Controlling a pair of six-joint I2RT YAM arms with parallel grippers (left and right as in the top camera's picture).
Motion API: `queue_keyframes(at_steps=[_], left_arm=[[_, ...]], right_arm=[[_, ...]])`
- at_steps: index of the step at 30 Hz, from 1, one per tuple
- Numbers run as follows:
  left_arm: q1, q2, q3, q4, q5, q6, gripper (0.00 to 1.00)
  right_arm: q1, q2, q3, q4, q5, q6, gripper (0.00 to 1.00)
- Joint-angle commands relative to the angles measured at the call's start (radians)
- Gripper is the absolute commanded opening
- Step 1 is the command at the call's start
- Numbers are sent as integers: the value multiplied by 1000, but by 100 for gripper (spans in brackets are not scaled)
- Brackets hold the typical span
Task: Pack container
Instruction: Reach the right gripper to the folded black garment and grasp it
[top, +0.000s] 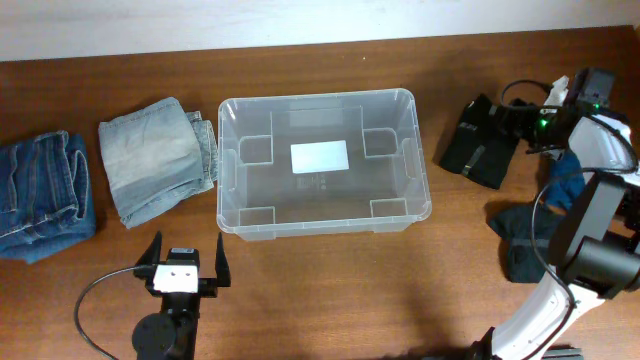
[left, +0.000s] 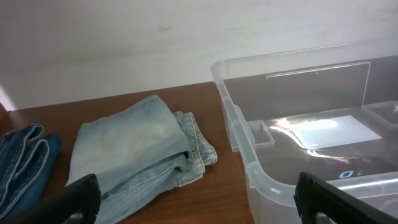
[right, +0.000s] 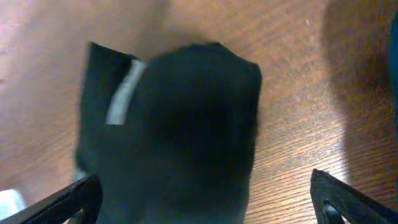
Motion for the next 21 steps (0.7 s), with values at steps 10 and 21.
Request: queue_keyframes(at_steps=[10,21], left_arm=[[6,-9,-7,3,11,10,100],[6,-9,-6,3,11,10,100]], right_arm=[[3,128,19,6,-11,24,82],[3,126,19,-2,-15,24,22]])
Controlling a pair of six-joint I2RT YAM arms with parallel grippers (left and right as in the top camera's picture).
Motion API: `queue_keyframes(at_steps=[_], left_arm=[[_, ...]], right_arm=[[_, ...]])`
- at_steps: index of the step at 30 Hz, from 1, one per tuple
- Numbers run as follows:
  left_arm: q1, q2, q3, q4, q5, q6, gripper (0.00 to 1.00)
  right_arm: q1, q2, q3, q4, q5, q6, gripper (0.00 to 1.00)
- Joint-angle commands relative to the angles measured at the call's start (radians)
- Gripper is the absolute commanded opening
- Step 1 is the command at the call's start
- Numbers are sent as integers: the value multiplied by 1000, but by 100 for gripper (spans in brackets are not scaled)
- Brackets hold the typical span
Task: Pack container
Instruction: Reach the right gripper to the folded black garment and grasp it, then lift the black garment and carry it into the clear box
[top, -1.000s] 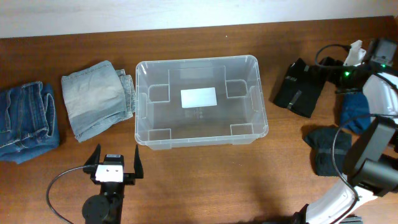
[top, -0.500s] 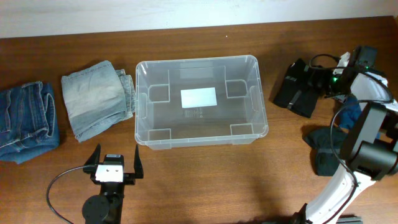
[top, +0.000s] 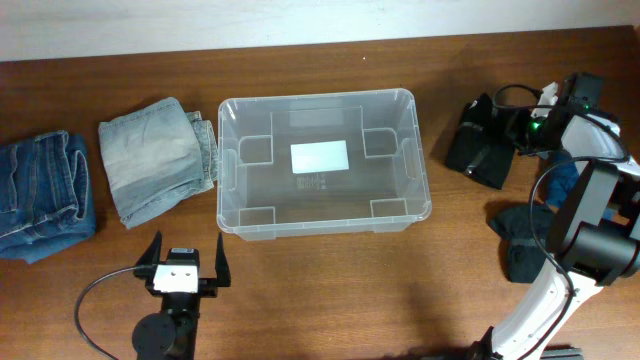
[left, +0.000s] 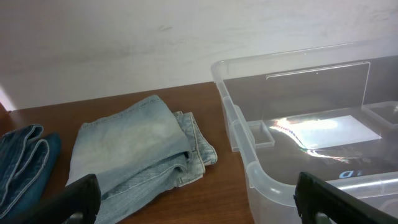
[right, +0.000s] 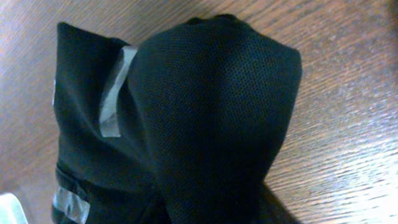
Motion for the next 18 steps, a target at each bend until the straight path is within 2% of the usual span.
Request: queue_keyframes(at_steps=[1,5,9,18], left_arm=[[6,-9,-6,3,11,10,100],[6,-9,-6,3,11,10,100],[6,-9,-7,3,11,10,100],[6,-9,-7,3,11,10,100]], right_arm=[[-1,39,-5,-13,50,0,19],[-3,10,0,-29,51,0,9],[-3,-33,49,-97,50,0,4],[0,-161,241,-331,11,-1,4]])
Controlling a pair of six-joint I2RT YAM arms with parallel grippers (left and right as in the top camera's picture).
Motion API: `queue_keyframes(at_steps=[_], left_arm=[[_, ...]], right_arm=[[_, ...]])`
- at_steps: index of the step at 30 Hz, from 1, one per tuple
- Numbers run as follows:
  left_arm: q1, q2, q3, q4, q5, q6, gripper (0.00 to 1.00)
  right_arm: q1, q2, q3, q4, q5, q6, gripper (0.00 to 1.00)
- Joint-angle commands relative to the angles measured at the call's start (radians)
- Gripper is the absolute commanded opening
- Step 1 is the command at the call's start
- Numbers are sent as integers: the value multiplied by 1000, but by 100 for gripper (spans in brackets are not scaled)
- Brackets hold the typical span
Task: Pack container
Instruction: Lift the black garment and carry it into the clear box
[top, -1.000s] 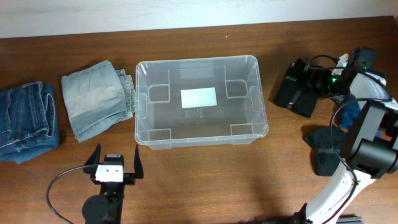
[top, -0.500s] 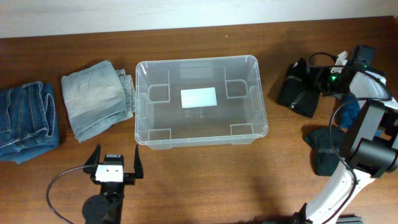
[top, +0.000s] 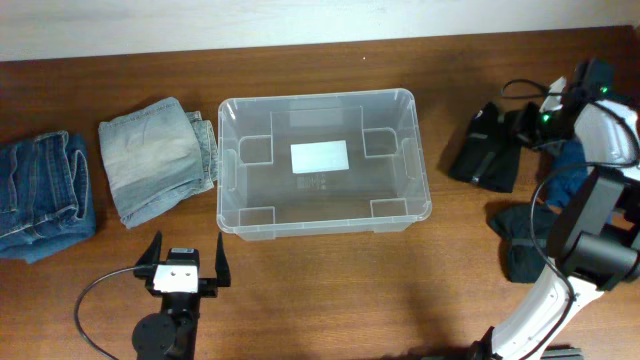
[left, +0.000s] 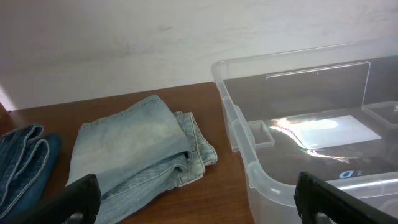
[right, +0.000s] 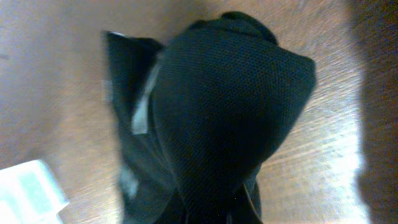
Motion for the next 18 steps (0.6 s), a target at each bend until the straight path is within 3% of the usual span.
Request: queue_keyframes(at_steps=[1,10,18], left_arm=[[6,-9,-7,3,11,10,100],[6,-9,-7,3,11,10,100],[6,-9,-6,3,11,10,100]], right_arm=[[2,-126,106,-51,-25,0,4],[92,-323,197,-235,-90,-4,4],[367,-483,197,-251,-149,49,4]])
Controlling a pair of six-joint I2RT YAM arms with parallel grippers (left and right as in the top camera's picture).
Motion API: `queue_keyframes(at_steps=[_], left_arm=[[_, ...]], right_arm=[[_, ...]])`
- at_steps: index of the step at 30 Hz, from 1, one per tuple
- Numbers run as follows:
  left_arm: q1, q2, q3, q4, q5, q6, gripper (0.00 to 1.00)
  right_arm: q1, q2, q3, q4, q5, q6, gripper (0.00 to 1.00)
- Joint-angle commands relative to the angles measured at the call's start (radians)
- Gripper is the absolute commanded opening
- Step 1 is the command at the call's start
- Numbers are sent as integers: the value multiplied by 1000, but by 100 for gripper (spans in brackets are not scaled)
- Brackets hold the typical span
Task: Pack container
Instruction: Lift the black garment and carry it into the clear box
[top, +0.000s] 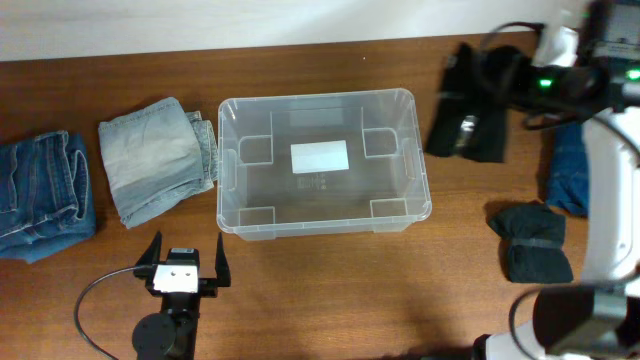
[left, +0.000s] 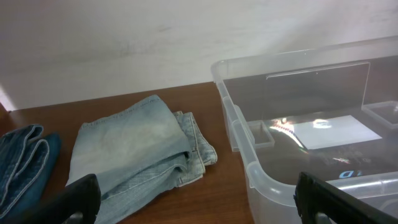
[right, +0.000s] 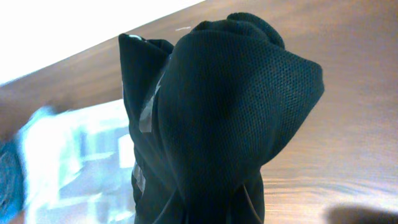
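Observation:
A clear plastic container (top: 322, 165) stands empty mid-table. My right gripper (top: 510, 80) is shut on a black folded garment (top: 468, 105) with grey stripes, which hangs lifted just right of the container's far right corner. That garment (right: 217, 118) fills the right wrist view and hides the fingers. My left gripper (top: 183, 262) stands open near the front edge, left of the container's near corner, holding nothing. Its fingertips (left: 81, 196) frame the light-blue folded jeans (left: 134, 152) and the container (left: 298, 143).
Light-blue folded jeans (top: 155, 160) lie left of the container, with darker blue jeans (top: 40, 195) at the far left. A rolled black garment (top: 530, 250) and a blue cloth (top: 568, 170) lie on the right side of the table.
My right gripper has moved up and left with the black garment, from the table at the right to the air beside the container's far right corner. The left arm has not moved.
My right gripper was open over the black garment lying on the table at the right. Then it was down on the garment, then it had hold of it, shifted slightly. Now the garment hangs lifted beside the container. The left arm stayed still throughout.

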Motion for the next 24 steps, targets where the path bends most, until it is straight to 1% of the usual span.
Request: queue_keyframes(at_steps=[1,6,12,17,24], left_arm=[[6,-9,-7,3,11,10,100],[6,-9,-6,3,11,10,100],[6,-9,-6,3,11,10,100],[6,-9,-6,3,11,10,100],[6,-9,-7,3,11,10,100]], right_arm=[[126,-66,24,16,-59,61,4],[312,-53,23,61,-45,174,4],[515,21,21,145,79,283,4],[623,98,21,185,133,374,4],[717,214,21,260,159,444,4]])
